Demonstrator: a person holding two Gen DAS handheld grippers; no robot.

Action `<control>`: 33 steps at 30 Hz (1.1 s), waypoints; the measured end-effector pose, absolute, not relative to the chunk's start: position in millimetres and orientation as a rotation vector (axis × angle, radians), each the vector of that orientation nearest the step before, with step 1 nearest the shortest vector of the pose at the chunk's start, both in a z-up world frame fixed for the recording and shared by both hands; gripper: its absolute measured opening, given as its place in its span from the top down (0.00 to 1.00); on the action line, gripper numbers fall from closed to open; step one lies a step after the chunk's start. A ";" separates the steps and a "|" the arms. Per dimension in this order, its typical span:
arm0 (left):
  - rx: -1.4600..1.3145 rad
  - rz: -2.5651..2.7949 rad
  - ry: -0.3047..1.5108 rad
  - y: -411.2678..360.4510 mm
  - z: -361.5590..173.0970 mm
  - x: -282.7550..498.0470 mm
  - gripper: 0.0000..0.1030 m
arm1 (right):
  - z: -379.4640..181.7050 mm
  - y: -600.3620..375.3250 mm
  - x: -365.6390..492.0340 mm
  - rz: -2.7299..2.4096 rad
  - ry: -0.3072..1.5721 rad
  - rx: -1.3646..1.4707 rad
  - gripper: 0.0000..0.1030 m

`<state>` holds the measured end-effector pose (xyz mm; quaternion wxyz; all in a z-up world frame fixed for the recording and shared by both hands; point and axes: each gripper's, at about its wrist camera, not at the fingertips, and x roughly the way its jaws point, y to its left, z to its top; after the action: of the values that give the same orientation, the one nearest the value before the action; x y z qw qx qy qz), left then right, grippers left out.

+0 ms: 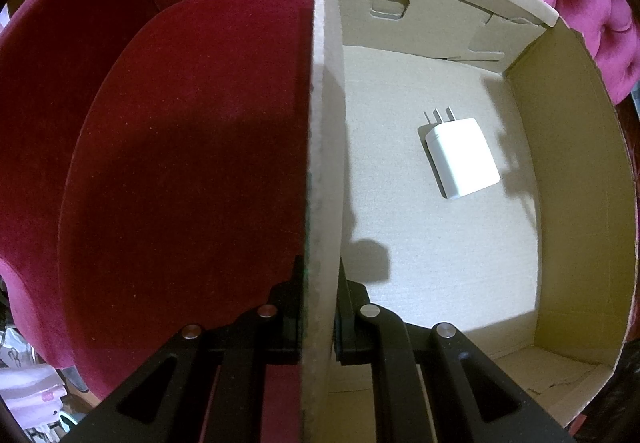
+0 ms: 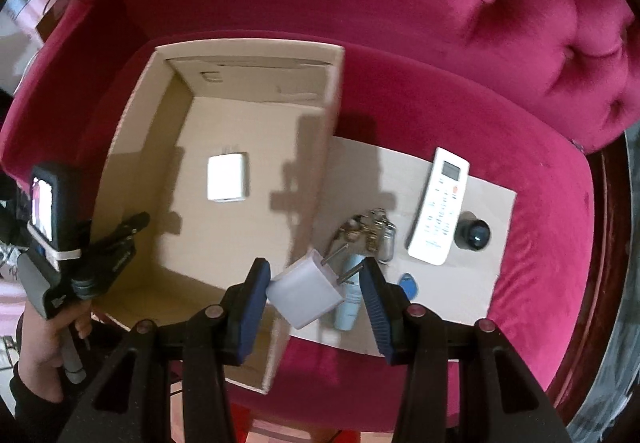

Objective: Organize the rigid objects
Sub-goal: 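Carry the small white charger into the box beside the large charger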

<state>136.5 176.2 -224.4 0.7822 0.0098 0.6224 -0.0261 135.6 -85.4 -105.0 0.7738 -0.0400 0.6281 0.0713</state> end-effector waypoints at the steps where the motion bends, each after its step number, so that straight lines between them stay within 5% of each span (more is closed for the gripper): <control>1: 0.022 -0.056 1.344 176.6 -224.3 136.5 0.90 | -105.2 -80.9 135.5 0.165 1.360 -0.088 0.52; 33: 0.020 -0.059 1.344 178.3 -222.2 137.6 0.90 | -191.0 11.0 154.7 0.280 1.433 -0.110 0.52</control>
<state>137.6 178.3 -222.2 0.7821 0.0090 0.6224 -0.0272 154.7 11.0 -191.1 0.7439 -0.0503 0.6540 0.1278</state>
